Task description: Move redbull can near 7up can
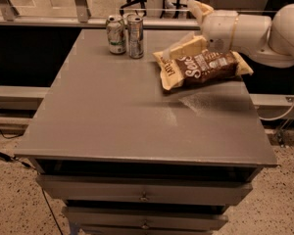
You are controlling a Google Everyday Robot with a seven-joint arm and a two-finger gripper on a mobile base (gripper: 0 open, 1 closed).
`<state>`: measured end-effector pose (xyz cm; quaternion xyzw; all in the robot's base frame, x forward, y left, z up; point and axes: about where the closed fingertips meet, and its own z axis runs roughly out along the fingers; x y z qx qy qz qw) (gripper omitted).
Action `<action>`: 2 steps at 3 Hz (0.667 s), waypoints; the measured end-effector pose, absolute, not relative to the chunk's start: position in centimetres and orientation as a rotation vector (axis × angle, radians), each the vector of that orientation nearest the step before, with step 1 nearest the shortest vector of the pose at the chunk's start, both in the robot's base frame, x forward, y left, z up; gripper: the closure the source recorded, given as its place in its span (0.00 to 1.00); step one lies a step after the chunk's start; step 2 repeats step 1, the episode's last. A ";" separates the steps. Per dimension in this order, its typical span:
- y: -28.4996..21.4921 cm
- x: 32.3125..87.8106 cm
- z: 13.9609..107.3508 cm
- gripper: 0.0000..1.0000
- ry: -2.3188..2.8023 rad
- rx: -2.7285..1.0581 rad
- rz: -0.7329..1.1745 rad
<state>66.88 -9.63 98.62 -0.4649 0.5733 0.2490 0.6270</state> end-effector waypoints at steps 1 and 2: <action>-10.7 66.5 98.6 0.00 1.318 -1.061 0.559; -10.7 66.5 98.6 0.00 1.318 -1.061 0.559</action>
Offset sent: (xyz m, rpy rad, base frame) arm 0.0000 0.0000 0.0000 0.0000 0.0000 0.0000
